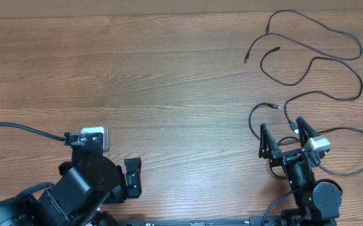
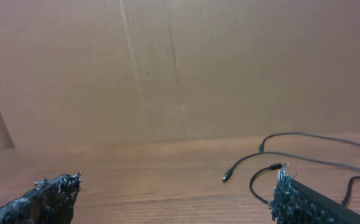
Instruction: Untangle cables
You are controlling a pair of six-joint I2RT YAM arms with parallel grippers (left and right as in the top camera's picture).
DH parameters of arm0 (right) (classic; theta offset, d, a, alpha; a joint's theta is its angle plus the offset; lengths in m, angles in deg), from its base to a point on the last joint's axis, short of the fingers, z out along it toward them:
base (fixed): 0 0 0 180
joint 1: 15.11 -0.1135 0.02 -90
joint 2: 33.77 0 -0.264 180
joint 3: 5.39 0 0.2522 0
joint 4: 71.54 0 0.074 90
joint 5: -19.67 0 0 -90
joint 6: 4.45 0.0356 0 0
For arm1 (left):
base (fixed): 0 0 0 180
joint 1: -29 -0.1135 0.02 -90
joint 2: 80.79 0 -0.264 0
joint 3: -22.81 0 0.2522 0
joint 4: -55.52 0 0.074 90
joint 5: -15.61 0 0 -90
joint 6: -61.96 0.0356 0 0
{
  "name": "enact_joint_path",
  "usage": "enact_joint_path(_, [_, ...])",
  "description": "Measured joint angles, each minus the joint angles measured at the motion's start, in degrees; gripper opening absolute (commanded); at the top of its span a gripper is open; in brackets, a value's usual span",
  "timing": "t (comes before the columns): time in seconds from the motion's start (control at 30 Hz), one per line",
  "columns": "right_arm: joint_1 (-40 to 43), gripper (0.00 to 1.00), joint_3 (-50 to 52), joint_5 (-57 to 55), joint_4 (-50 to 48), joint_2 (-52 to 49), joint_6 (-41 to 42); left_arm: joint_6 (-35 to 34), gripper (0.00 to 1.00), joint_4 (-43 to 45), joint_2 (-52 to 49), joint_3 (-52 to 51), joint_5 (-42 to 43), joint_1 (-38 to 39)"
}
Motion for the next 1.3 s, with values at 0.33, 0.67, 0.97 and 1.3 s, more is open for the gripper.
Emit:
enact_joint_path(0.33, [0.4, 1.00, 4.0, -0.1, -1.5, 1.3, -1.5, 0.0, 0.99, 0.0, 0.0, 0.0, 0.0, 0.0])
enact_joint_path(0.67, [0.7, 1.00, 4.0, -2.1, 5.8, 1.4, -3.7, 0.0, 1.00, 0.0, 0.0, 0.0, 0.0, 0.0])
enact_joint_path(0.97, [4.2, 1.00, 4.0, -3.2, 5.8, 1.4, -3.9, 0.0, 1.00, 0.0, 0.0, 0.0, 0.0, 0.0])
enact_joint_path(1.3, [4.0, 1.00, 4.0, -3.2, 5.8, 1.4, -8.1, 0.0, 1.00, 0.0, 0.0, 0.0, 0.0, 0.0])
